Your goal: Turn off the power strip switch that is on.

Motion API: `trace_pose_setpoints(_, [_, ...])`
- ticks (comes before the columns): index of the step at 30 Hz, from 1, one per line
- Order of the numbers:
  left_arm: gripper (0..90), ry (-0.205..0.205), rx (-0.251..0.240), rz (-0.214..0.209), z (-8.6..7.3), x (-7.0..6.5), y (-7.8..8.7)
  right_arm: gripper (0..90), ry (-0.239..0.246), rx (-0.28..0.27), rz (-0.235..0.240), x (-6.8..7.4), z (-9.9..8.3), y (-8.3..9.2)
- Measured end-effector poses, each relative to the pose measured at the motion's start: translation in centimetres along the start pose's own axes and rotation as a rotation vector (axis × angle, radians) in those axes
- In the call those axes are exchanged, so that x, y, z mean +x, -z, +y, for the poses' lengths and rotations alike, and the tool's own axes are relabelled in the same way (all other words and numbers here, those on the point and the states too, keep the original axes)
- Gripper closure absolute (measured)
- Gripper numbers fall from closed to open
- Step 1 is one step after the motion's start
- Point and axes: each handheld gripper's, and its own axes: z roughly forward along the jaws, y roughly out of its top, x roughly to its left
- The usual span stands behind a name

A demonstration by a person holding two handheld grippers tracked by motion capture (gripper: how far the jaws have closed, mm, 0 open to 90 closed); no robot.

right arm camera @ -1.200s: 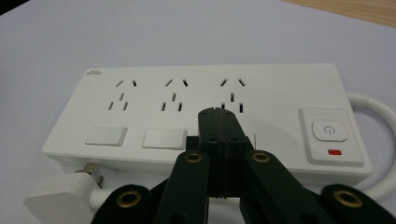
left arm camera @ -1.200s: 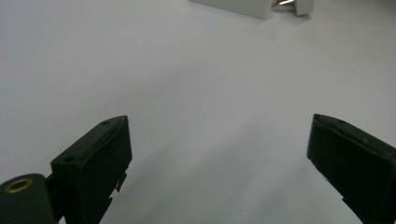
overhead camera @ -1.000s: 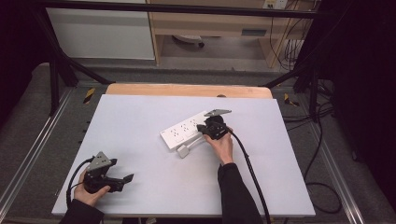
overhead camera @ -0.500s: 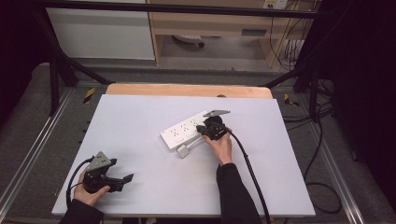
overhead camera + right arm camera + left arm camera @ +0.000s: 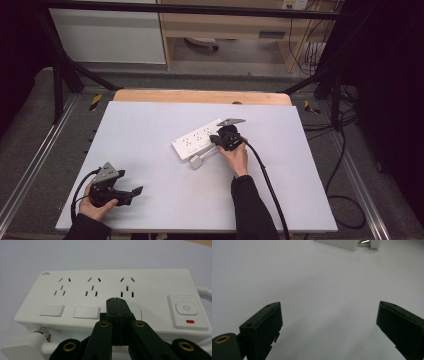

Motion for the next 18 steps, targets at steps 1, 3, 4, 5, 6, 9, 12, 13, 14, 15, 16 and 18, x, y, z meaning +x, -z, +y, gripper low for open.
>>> trace_pose_setpoints(1, [6.2,0.000,0.000,0.000,0.00,0.01,0.00,90.0,0.000,0.000,0.000,0.00,0.00,0.00])
trace_pose_setpoints(3, [6.2,0.000,0.000,0.000,0.00,0.00,-0.01,90.0,0.002,0.001,0.000,0.01,0.00,0.01])
trace_pose_setpoints(4, [6.2,0.000,0.001,0.000,0.01,0.00,-0.02,90.0,0.003,-0.001,0.000,0.00,-0.01,0.00])
trace_pose_setpoints(5, [6.2,0.000,0.001,-0.001,0.01,-0.01,-0.02,90.0,0.006,-0.001,0.001,-0.01,-0.02,0.00])
trace_pose_setpoints(6, [6.3,0.000,0.001,-0.001,0.01,-0.01,-0.01,90.0,0.008,-0.005,0.002,-0.01,-0.06,-0.01])
trace_pose_setpoints(9, [6.2,0.000,0.000,0.000,0.01,-0.01,0.00,90.0,0.008,-0.006,0.004,-0.02,-0.08,-0.01])
trace_pose_setpoints(12, [6.2,0.000,0.000,0.000,0.01,0.00,0.01,90.0,0.012,-0.005,0.002,0.02,-0.09,0.00])
trace_pose_setpoints(13, [6.2,0.000,-0.001,0.000,0.01,0.00,0.01,90.0,0.015,-0.006,0.001,0.03,-0.09,0.00])
trace_pose_setpoints(14, [6.2,0.000,-0.001,0.000,0.02,-0.01,0.02,90.0,0.013,-0.005,0.001,0.04,-0.10,0.01])
trace_pose_setpoints(15, [6.2,0.000,-0.001,0.000,0.02,-0.01,0.02,90.0,0.013,-0.005,0.001,0.04,-0.10,0.01])
trace_pose_setpoints(16, [6.3,0.000,-0.001,-0.001,0.02,-0.02,0.02,90.0,0.012,-0.007,0.003,0.00,-0.11,0.00])
trace_pose_setpoints(18, [6.2,0.000,-0.001,-0.001,0.02,-0.02,0.02,90.0,0.014,-0.008,0.003,0.00,-0.12,-0.01])
